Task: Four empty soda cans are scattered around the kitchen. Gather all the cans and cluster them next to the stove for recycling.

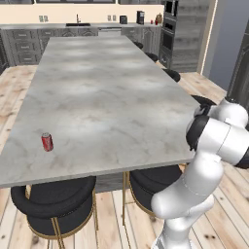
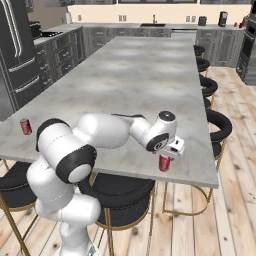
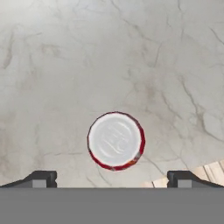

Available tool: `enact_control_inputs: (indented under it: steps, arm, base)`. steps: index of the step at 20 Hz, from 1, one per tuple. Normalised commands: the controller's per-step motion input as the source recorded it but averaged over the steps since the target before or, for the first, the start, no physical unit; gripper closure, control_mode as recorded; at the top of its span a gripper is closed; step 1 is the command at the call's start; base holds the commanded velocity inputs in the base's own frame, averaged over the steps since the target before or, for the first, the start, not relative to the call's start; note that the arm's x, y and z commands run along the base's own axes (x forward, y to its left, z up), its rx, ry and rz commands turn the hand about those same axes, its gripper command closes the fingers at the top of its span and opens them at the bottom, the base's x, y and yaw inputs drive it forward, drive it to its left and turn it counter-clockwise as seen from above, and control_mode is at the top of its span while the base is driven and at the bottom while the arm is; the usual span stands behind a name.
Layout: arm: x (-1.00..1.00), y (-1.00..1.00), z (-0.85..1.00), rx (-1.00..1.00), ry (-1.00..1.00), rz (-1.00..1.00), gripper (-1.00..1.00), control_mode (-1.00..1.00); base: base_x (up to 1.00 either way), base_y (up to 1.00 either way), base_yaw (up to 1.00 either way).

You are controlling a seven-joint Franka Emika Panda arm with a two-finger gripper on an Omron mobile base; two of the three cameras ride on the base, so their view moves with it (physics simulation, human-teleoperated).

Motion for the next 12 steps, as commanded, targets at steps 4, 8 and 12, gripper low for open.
enact_control_inputs:
  steps: [4, 8, 12]
  arm:
    - [0.16, -0.13, -0.12, 0.02, 0.0, 0.0, -1.0, -1.0]
    - [0.13, -0.04, -0.17, 0.01, 0.01, 0.0, -1.0, -1.0]
    - [0.15, -0.03, -0.15, 0.01, 0.01, 0.0, -1.0, -1.0]
  base:
    - [0.0, 0.0, 0.0]
    - [0.0, 0.0, 0.0]
    - [0.0, 0.0, 0.0]
